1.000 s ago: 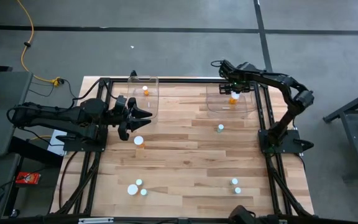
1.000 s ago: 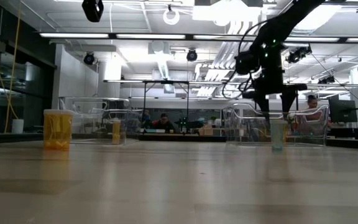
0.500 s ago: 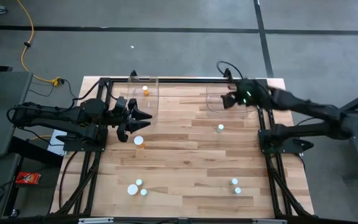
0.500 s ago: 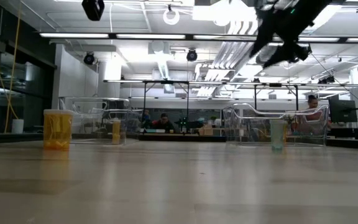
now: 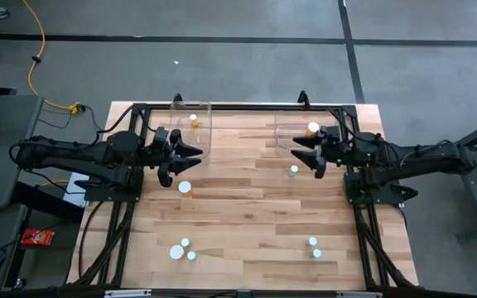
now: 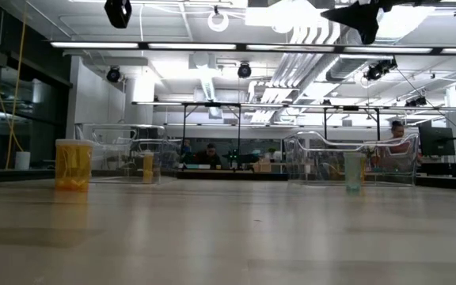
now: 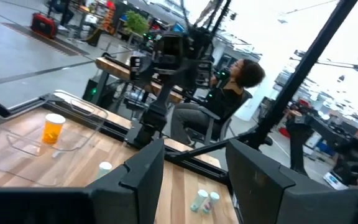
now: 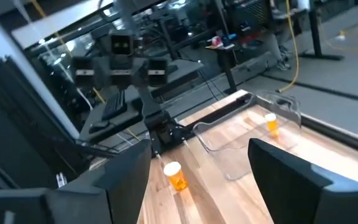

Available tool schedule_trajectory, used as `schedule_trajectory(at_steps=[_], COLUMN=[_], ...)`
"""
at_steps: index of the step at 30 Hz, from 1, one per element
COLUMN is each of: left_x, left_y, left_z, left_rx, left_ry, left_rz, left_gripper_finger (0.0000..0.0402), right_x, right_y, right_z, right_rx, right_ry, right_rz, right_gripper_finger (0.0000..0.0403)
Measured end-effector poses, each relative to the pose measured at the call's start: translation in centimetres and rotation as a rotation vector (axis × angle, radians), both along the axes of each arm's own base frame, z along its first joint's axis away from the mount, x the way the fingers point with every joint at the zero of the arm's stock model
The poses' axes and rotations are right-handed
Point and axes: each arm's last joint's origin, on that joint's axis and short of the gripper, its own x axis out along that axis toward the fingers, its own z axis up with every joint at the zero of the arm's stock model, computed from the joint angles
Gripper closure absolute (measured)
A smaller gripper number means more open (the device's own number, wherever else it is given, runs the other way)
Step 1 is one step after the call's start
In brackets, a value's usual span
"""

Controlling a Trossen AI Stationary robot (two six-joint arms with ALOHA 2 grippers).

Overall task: Pick and place medicine bottles into bin by pill shape (circle, oval)
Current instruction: Put the large orange pill bottle into the right transparent bin

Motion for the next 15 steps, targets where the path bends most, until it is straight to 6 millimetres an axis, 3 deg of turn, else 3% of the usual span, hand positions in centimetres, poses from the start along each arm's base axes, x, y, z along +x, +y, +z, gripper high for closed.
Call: schedule_trajectory(at_steps=[15], left_x=[-0.04], left_y=[0.04], left_z=[0.37], left_rx=[0.067], left_ry=[-0.030], left_rz=[0.016], left_gripper_finger=[0.0238], right_x=[0.02], right_y=[0.26], right_z=[0.03], right_rx=[-0.053], right_ry=[0.009], right_rz=[0.045], right_gripper_finger=[0.0141])
